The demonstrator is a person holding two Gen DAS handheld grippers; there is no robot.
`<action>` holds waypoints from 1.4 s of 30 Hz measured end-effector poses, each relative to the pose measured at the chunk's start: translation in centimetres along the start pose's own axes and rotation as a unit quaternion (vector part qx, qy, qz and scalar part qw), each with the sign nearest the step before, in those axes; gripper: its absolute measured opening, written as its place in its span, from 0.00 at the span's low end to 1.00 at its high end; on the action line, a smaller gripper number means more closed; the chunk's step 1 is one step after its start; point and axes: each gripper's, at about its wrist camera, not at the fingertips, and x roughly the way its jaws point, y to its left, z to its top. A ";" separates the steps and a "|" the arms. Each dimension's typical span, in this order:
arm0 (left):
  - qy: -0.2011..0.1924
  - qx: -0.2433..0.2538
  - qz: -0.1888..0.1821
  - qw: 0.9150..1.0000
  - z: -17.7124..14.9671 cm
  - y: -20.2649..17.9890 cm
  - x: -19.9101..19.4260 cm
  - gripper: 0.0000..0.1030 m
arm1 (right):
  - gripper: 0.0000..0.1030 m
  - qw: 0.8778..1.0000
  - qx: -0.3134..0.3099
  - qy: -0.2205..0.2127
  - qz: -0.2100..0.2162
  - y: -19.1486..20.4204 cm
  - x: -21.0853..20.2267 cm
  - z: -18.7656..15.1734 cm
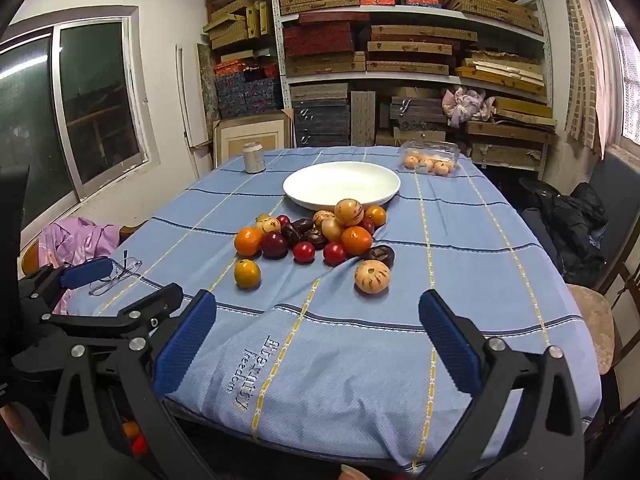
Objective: Organize fruits
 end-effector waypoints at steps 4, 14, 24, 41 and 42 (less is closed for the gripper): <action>-0.001 -0.002 -0.002 1.000 0.0 0.1 -0.1 0.97 | 0.96 1.000 0.000 0.000 -0.002 0.0 0.0 0.0; 0.004 -0.002 -0.002 1.000 -1.1 0.0 0.4 0.97 | 0.96 1.000 0.002 0.002 0.001 0.0 -0.1 -0.1; 0.008 -0.002 -0.002 1.000 -1.4 0.3 1.1 0.97 | 0.96 1.000 0.004 0.000 0.001 0.1 -0.8 -0.1; 0.005 -0.007 -0.004 1.000 -2.1 -0.7 -1.1 0.97 | 0.96 1.000 0.002 -0.007 -0.002 0.7 -3.0 0.0; 0.006 -0.008 -0.005 1.000 -2.0 -0.6 -1.0 0.97 | 0.96 1.000 0.003 -0.007 -0.002 0.7 -3.0 -0.1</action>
